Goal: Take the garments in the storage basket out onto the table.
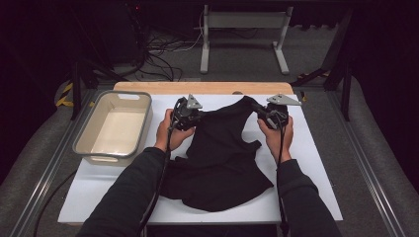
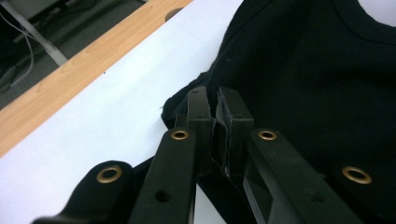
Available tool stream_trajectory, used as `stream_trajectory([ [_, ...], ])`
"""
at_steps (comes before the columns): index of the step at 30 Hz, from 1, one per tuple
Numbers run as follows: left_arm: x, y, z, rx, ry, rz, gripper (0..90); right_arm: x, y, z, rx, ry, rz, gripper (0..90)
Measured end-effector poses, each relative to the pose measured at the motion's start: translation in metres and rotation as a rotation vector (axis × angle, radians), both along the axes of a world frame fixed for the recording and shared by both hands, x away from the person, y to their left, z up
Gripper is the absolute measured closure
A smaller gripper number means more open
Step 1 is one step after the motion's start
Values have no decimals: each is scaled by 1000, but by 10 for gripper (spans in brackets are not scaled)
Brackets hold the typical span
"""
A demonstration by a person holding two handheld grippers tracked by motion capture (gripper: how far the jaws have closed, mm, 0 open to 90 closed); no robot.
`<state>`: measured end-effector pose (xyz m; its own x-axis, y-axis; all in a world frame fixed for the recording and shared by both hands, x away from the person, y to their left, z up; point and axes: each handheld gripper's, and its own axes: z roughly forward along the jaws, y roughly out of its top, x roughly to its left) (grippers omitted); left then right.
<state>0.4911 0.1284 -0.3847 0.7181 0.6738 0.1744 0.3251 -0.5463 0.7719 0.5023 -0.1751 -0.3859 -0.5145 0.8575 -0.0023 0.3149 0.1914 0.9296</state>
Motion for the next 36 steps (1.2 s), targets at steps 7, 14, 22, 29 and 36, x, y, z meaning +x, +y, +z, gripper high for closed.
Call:
stream_trajectory([
  [7, -35, 1, 5, -36, -37, -84, 792, -34, -14, 2, 17, -22, 26, 877],
  [14, -79, 15, 9, -52, -61, -136, 560, -66, -42, 2, 13, -42, 1, 880],
  [22, -125, 43, -9, -69, -46, -126, 293, -85, -70, -7, -20, -10, -43, 881],
  [29, -152, 61, -42, -16, 21, -123, 204, -88, -78, -26, -71, 86, -62, 827],
  [36, -144, 73, -63, -26, 113, -92, 184, -94, -67, -35, -107, 96, -27, 672],
])
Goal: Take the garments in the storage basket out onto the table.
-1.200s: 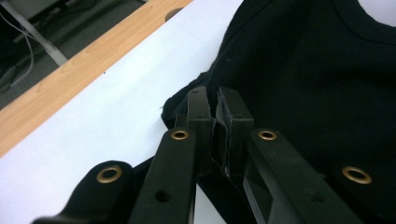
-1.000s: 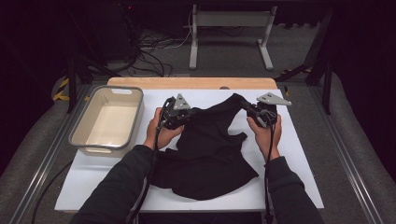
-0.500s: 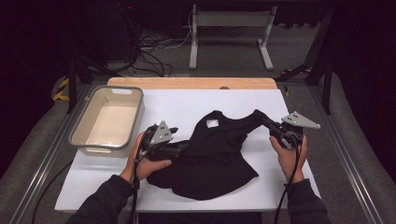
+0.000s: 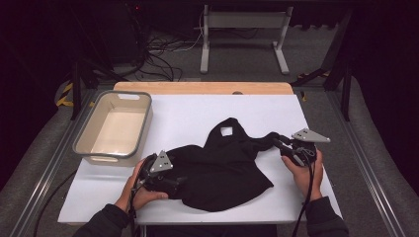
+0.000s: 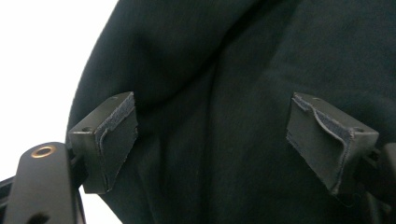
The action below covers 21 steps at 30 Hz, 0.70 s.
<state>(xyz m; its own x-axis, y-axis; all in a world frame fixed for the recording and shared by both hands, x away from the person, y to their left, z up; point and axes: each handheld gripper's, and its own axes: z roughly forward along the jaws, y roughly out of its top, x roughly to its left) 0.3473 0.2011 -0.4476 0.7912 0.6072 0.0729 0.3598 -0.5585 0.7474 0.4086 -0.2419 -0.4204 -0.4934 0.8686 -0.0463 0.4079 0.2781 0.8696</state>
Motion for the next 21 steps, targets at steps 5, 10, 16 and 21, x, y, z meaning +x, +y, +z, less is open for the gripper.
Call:
stream_trajectory([
  [5, 8, 1, -11, 26, 38, 18, 177, -16, 10, 4, 2, -9, 57, 527],
  [10, 13, 2, -15, 10, 87, 33, 177, -29, 23, 0, -38, 25, 142, 486],
  [16, 14, 3, -14, -19, 122, 53, 296, -50, 37, -15, -71, 146, 295, 433],
  [21, 15, 5, -12, -20, 121, 74, 442, -61, 41, -20, -83, 177, 368, 406],
])
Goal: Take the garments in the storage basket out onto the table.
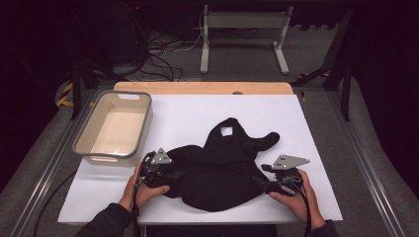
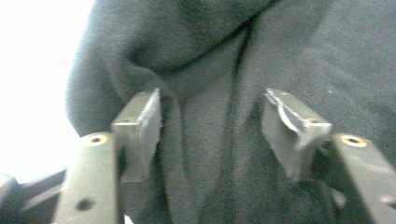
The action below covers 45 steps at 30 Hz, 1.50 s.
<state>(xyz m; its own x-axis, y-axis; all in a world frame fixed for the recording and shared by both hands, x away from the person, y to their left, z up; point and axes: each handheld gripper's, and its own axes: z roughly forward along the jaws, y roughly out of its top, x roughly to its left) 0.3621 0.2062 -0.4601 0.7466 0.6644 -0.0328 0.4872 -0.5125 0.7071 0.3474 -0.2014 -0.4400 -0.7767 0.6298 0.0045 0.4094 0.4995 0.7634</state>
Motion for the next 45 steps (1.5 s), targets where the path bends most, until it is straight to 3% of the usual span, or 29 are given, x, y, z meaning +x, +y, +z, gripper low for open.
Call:
stream_trajectory([
  [2, 2, 3, 0, -16, 7, 20, 569, -3, 2, -3, -23, 26, 18, 396],
  [4, 3, 4, 0, -33, 21, 9, 706, -3, 3, -8, -67, 46, 16, 396],
  [6, 3, 4, 0, -50, 32, 7, 768, -1, 3, -10, -96, 59, 14, 384],
  [8, 4, 3, 0, -52, 26, -3, 838, 1, 1, -13, -86, 77, 7, 386],
  [10, 4, 2, 1, -48, 11, -8, 849, 1, 1, -13, -92, 72, -4, 421],
  [12, 3, 3, 4, -53, -15, -11, 855, 0, 3, -12, -113, 48, -12, 561],
  [16, -1, 4, 19, -96, -79, -15, 859, -1, 9, -13, -101, 34, 32, 790],
  [19, -6, 8, 36, -132, -137, -12, 861, 1, 15, -13, -110, 16, 40, 871],
  [25, -10, 22, 69, -204, -238, 8, 861, 10, 29, -14, -86, -7, 49, 885],
  [30, -12, 33, 96, -252, -323, 41, 861, 22, 63, -13, -65, -46, 89, 900],
  [35, -13, 47, 125, -310, -385, 65, 861, 31, 100, -13, -75, -87, 135, 900],
  [37, -14, 49, 132, -329, -398, 66, 861, 31, 105, -9, -65, -108, 137, 900],
  [41, -15, 41, 142, -357, -418, 31, 861, 29, 103, 3, -35, -158, 115, 888],
  [45, -20, 17, 140, -380, -418, -67, 861, 28, 83, 12, -3, -175, 59, 870],
])
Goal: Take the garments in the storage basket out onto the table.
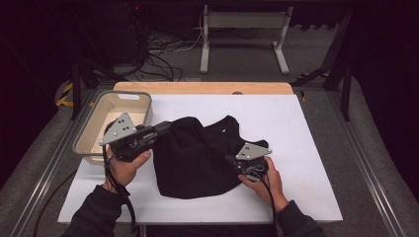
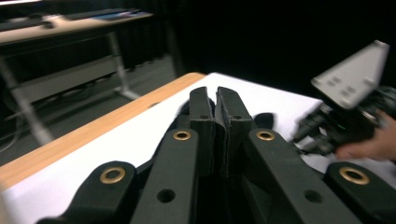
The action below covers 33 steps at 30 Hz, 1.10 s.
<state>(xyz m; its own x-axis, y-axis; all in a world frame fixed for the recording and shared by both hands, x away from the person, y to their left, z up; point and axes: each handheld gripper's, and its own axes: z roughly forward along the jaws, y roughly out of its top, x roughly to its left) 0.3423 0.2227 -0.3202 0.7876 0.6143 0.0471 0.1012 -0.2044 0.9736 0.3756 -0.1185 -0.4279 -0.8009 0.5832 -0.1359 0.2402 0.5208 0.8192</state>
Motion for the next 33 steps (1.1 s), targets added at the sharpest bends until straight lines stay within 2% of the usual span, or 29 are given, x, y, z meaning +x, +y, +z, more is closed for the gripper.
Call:
stream_trajectory([
  [1, -1, -7, -2, -4, 2, -33, 860, 0, -4, 2, 6, -3, -10, 865],
  [5, -9, -38, -14, 33, 19, -151, 860, 1, -27, 13, 73, -6, -63, 857],
  [8, -16, -64, -28, 80, 46, -238, 860, 1, -38, 19, 108, -10, -82, 847],
  [10, -22, -80, -38, 116, 67, -279, 859, 0, -42, 22, 120, -11, -91, 844],
  [11, -24, -86, -42, 138, 68, -289, 859, -1, -42, 23, 135, -7, -88, 834],
  [12, -30, -96, -50, 182, 62, -291, 859, -1, -42, 24, 142, -1, -84, 823],
  [16, -42, -111, -72, 287, 68, -322, 859, -5, -33, 23, 150, 20, -46, 754],
  [20, -49, -113, -93, 347, 93, -325, 858, -9, -26, 23, 153, 36, -29, 656],
  [23, -50, -111, -104, 347, 121, -327, 858, -12, -21, 24, 182, 54, -16, 577],
  [26, -54, -112, -115, 374, 143, -334, 857, -14, -8, 22, 190, 85, 14, 498],
  [28, -56, -114, -120, 384, 140, -343, 857, -15, 0, 20, 187, 91, 33, 461],
  [31, -59, -117, -127, 383, 127, -339, 856, -17, 11, 16, 210, 133, 89, 424],
  [33, -60, -118, -129, 386, 125, -346, 855, -17, 18, 12, 196, 145, 95, 423],
])
